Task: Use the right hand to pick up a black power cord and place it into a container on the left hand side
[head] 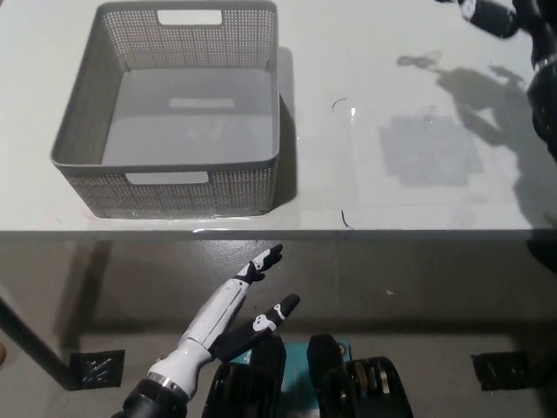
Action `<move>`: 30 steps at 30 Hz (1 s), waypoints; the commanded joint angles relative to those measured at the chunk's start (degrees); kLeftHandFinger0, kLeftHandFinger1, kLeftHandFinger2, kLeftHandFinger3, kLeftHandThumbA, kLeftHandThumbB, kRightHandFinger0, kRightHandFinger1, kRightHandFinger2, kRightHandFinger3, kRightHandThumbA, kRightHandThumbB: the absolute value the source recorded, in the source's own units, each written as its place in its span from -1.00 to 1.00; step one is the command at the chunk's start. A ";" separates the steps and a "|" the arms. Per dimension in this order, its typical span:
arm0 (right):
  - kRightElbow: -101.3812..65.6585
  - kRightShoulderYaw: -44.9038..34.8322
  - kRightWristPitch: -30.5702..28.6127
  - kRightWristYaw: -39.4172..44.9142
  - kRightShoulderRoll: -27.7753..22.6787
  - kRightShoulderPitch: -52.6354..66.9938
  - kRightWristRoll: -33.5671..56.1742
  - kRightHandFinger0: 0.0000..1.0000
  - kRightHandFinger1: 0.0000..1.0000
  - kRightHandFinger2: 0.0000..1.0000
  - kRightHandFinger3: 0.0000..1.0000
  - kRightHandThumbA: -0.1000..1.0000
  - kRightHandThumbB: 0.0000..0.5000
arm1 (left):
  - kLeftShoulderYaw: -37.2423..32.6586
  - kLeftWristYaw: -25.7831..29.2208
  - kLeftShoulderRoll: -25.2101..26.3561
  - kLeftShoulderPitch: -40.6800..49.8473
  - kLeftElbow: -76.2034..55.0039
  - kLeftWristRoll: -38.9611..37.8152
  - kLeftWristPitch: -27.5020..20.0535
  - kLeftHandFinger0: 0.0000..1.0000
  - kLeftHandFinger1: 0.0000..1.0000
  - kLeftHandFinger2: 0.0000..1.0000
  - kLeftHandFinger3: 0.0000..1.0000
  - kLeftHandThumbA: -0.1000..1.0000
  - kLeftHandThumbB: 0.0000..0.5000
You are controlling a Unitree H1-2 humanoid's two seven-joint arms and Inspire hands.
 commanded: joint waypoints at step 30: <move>-0.36 4.40 3.51 3.56 14.98 -20.99 -4.45 -1.00 -0.70 -0.09 0.07 -1.00 -0.13 | -0.37 -2.09 0.87 -0.17 -0.75 -1.59 -1.09 1.00 1.00 1.00 1.00 0.59 -0.84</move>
